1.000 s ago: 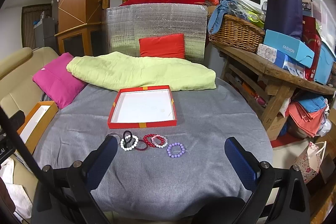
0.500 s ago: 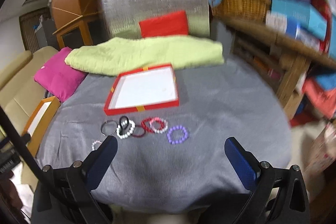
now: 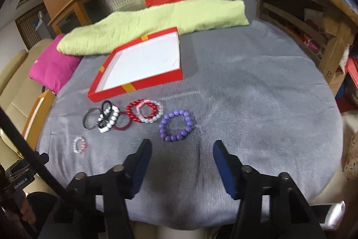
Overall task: Organize jewelry
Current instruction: 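Move the right tool to the purple bead bracelet while the left tool reaches the pink-white bead bracelet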
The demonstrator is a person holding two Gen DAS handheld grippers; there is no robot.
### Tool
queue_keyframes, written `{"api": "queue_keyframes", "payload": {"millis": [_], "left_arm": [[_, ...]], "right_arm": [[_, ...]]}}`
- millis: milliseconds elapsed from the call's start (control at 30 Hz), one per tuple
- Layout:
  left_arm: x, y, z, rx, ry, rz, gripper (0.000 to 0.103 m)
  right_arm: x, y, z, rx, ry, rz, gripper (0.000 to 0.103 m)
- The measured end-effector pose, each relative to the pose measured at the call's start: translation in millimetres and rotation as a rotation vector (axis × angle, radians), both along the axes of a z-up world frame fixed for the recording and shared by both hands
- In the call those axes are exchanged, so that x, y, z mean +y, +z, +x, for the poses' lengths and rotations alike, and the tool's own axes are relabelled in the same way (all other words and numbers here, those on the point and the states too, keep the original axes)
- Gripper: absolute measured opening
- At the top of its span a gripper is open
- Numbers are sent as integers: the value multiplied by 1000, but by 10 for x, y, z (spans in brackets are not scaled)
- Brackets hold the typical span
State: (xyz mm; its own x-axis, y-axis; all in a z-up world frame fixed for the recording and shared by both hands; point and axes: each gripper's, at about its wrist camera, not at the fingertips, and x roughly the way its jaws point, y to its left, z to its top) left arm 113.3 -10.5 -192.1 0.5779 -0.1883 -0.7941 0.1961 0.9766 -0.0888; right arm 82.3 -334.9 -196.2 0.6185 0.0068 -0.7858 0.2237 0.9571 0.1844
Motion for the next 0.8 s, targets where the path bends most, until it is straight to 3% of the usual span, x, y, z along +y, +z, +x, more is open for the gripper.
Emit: {"api": "queue_keyframes", "payload": {"millis": [167,233,367,433,567,800], "left_arm": [[19,-241,289,37,4,16,66],[40,-332,383,63,7,12,66],[48,-502,530,114,19,-9,65],[20,-543,572,126,10,-9,55],[-36,-560,648,110,-7,6,50],[-21,-557,671,59,-24,35,12]], "right_arm": [[-11,-235,316,34,3,-16,53],[-5,-329,433,52,-3,-19,45],[-25,-478,581,102,-25,-2,39],[-3,-509,622,115,-30,-41,32],[51,-523,649,106,-25,-86,17],[168,-503,593,65,-20,-115,15]]}}
